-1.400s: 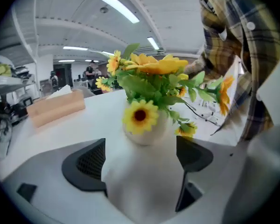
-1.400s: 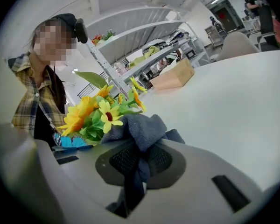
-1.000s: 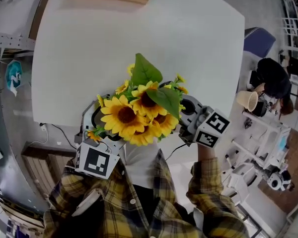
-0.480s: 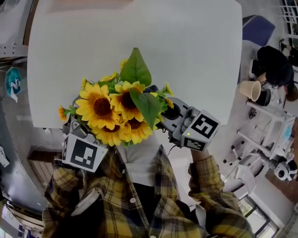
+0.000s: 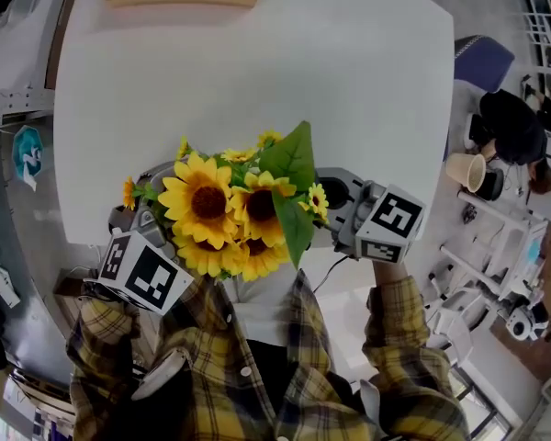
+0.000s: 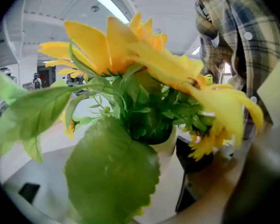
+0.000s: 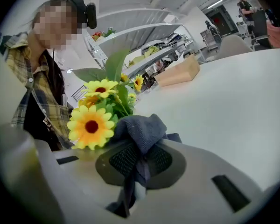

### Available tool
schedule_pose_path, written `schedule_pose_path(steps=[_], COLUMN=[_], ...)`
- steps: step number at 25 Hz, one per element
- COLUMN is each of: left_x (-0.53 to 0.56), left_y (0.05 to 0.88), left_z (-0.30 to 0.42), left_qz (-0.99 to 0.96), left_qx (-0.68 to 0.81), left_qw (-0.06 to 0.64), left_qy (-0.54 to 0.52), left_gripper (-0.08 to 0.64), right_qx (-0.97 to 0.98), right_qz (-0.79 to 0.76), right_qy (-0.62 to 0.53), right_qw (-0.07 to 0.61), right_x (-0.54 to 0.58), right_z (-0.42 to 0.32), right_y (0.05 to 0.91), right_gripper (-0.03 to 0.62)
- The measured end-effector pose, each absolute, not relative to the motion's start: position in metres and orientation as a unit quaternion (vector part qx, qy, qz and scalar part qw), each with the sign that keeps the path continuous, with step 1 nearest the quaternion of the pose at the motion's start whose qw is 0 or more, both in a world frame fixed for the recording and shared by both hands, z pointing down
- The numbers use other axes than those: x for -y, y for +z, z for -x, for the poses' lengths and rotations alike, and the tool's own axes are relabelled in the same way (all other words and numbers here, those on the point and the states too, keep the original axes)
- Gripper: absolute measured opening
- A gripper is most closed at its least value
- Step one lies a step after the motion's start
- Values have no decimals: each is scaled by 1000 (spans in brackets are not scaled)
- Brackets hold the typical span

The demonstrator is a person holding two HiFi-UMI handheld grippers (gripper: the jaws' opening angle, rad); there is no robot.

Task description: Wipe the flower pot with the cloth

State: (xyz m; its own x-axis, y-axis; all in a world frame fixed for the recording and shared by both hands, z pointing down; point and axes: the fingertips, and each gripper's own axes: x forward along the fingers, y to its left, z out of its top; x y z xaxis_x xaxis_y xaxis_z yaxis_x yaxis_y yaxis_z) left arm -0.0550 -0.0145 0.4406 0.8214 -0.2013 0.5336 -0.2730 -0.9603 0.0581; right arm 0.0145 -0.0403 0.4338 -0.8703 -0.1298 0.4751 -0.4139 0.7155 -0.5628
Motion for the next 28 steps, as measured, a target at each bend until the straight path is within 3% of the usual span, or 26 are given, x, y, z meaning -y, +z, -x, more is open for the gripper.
schedule_pose_path(steps=[21, 28], left_x=[12, 17], left_y=[447, 450], left_z=[37, 46], left_qz=[-935, -945], left_qx=[-158, -107], left_qw=[-17, 25], left_qy=[317, 309], left_gripper=[469, 469], right_qx=[903, 906], right_qz=[76, 63], right_qy=[323, 324], right_qw=[274, 264], right_x=[76, 79], right_z=[16, 18], right_y=[437, 439], right_gripper=[29, 29])
